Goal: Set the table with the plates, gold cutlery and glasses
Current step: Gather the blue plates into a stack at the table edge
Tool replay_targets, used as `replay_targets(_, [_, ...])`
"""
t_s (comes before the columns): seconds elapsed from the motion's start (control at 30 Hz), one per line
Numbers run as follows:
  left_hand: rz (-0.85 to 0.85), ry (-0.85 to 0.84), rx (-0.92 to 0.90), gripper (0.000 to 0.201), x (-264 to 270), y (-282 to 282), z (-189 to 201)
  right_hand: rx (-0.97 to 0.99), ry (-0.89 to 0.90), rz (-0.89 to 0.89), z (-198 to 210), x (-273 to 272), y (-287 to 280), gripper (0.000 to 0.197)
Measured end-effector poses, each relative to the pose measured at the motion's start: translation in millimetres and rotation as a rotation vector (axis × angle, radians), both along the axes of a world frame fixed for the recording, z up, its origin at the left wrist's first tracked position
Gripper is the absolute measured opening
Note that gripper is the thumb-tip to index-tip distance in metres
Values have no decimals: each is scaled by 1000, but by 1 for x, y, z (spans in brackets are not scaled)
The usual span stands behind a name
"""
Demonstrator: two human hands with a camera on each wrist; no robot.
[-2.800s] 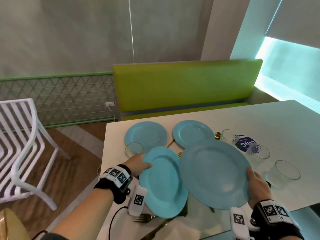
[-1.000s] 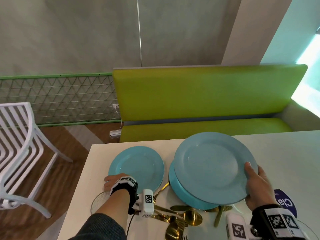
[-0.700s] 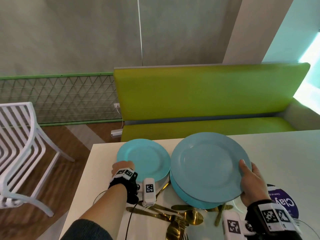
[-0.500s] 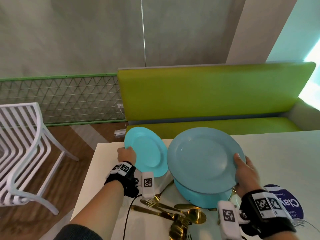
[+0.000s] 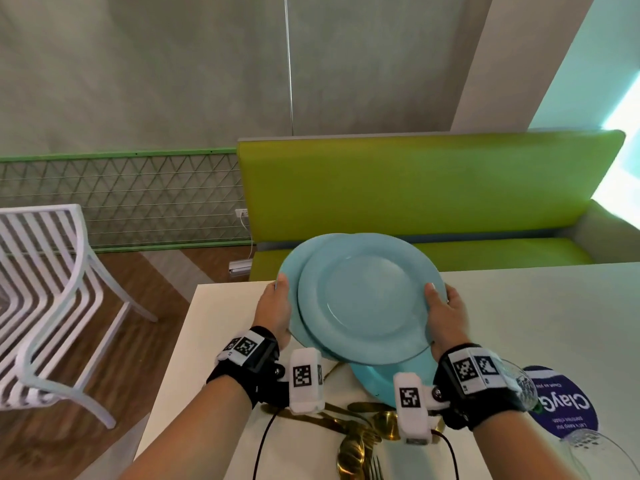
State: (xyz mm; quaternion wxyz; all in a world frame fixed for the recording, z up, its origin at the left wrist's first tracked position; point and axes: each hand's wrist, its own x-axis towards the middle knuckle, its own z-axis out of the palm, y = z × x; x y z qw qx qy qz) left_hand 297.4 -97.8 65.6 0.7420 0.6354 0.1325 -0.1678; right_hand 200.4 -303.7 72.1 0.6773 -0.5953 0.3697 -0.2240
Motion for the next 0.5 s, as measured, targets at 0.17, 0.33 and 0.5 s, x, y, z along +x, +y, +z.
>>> replay_targets(0.17, [-108, 8, -136, 49, -17, 0, 3, -162, 118, 89, -12, -1, -2, 18])
replay_targets(0.33, [-77, 18, -186, 45, -16, 6, -1, -270, 206, 166, -16, -10, -6, 31])
replay_targets(0.5, [84, 5, -166, 17, -12, 18, -6, -442, 771, 262, -54, -40, -19, 48])
